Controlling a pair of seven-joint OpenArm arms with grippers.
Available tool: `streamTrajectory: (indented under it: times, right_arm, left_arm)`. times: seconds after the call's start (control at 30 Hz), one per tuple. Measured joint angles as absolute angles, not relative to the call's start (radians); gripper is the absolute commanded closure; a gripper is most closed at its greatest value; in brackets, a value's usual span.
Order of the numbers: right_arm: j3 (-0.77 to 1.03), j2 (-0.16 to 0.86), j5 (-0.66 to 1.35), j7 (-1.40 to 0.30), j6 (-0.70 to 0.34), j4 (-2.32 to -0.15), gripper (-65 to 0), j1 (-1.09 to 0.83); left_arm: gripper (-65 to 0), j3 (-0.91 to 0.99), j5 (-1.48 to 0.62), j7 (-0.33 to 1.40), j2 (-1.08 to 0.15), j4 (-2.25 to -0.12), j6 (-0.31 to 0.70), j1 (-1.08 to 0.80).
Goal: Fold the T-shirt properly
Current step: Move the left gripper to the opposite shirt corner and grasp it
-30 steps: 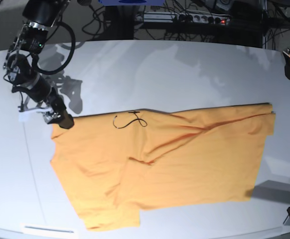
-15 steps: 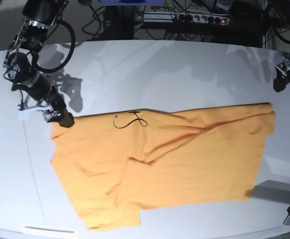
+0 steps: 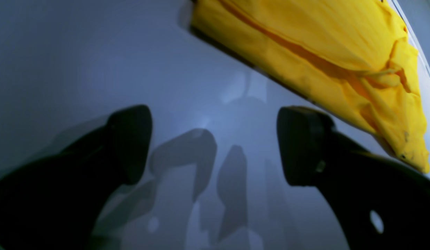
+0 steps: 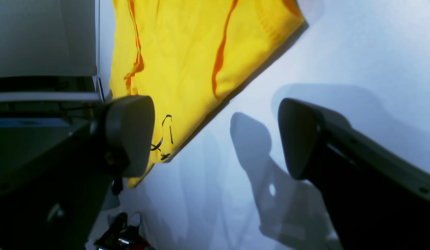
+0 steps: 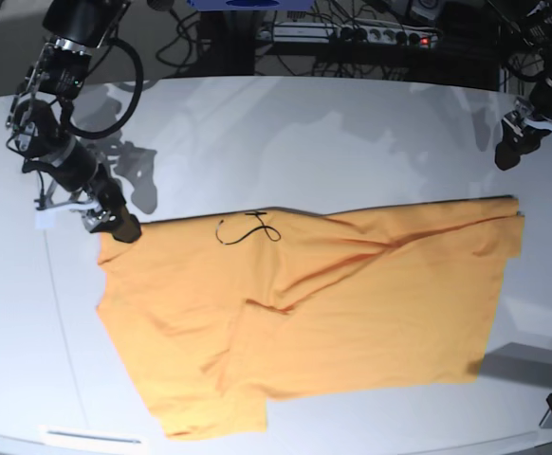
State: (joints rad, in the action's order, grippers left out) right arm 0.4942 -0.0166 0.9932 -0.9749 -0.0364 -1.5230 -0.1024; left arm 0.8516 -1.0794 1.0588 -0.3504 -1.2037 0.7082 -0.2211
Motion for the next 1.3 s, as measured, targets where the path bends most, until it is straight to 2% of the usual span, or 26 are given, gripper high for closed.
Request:
streamTrajectory:
  times: [0.4,0.47,0.5,0.57,0.67,0.73,0.8,1.03,1.3]
  right_arm:
    - [0.495,-0.014,1.120,-0.980,-0.033,-1.472,-53.4,-0.104]
    - [0.495,-0.014,1.120,-0.978,-0.033,-1.473,-50.2,-0.104]
    - [0.495,-0.012,1.111,-0.978,-0.033,-1.473,-46.0,-0.104]
    - [0.494,-0.005,1.079,-0.986,-0.018,-1.486,-33.4,-0.105]
    - [0.493,0.000,1.013,-1.005,0.011,-1.528,-11.3,-0.113]
    - [0.493,0.001,1.015,-1.013,0.012,-1.554,0.0,-0.117]
    - [0.493,0.002,1.023,-1.012,0.009,-1.579,-1.0,-0.113]
    - [0.480,0.006,1.024,-1.012,0.009,-1.670,-0.3,-0.097]
    - [0.330,0.001,1.024,-1.016,0.009,-1.671,-0.3,-0.033]
  left_arm:
    - [-53.6,0.844,-1.050,1.108,-0.359,-1.204,0.707,-0.156]
    - [-53.2,0.844,-0.996,1.111,-0.353,-1.259,0.706,-0.179]
    - [-52.4,0.844,-0.960,1.110,-0.349,-1.297,0.705,-0.196]
    - [-44.0,0.845,-0.894,1.061,-0.336,-1.371,0.684,-0.236]
    - [-22.3,0.846,-0.873,0.974,-0.303,-1.485,0.689,-0.263]
    - [-10.7,0.843,-0.884,0.951,-0.305,-1.525,0.693,-0.260]
    - [0.0,0.849,-0.893,0.942,-0.311,-1.549,0.693,-0.258]
    - [0.0,0.929,-0.864,0.953,-0.296,-1.582,0.691,-0.208]
    - [0.0,0.916,-0.653,0.956,-0.281,-1.568,0.693,-0.082]
